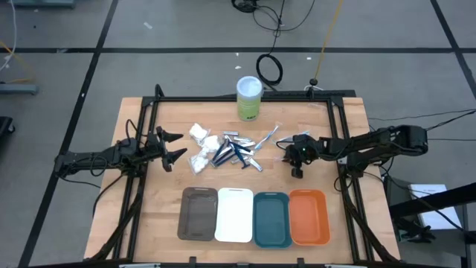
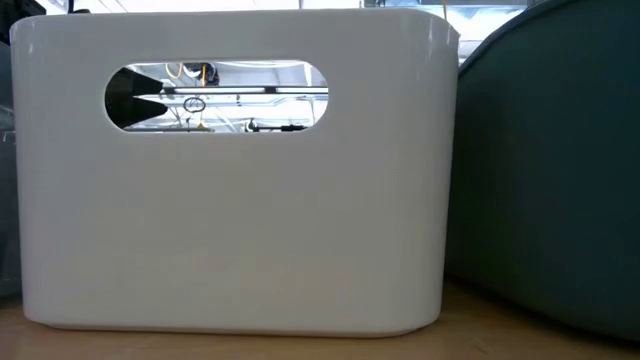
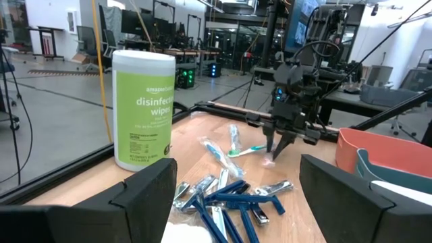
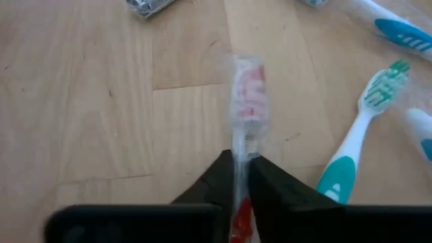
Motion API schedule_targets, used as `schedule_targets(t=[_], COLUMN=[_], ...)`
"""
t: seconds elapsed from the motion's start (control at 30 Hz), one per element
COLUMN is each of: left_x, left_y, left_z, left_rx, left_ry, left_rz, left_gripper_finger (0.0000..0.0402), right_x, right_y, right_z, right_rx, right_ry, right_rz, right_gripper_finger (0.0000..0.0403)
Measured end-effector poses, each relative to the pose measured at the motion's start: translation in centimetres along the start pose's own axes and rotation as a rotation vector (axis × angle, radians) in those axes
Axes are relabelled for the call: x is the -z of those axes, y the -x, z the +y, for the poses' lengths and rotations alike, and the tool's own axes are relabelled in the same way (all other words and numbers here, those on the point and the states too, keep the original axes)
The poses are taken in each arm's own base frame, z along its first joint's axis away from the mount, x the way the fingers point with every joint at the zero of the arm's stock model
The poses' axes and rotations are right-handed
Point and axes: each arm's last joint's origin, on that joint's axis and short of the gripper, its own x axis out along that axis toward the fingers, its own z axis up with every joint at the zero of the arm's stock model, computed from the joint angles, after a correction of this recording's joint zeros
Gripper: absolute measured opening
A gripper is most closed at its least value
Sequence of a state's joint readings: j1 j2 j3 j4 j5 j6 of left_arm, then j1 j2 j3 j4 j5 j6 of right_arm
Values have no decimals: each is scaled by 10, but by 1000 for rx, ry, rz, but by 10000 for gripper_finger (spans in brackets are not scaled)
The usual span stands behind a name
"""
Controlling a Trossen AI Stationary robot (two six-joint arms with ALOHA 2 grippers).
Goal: Pick & Place Travel size toiletries
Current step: Put the red toothbrush into the black bin
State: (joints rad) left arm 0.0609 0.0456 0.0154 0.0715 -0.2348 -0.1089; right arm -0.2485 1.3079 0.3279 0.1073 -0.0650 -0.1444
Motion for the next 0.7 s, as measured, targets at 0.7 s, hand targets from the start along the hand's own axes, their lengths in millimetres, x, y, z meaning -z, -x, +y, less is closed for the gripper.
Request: schedule_targets(t=[0.7], left_x=[0], left_y=[0], left_z=[0], left_rx=[0], left_ry=[0], left_rz=[0], left_gripper_finger=[306], right_x=[-55], right_y=[78], right_z=[9], right_rx=[-145], right_ry=[7], right_rz=[-674], right_gripper_finger=[5])
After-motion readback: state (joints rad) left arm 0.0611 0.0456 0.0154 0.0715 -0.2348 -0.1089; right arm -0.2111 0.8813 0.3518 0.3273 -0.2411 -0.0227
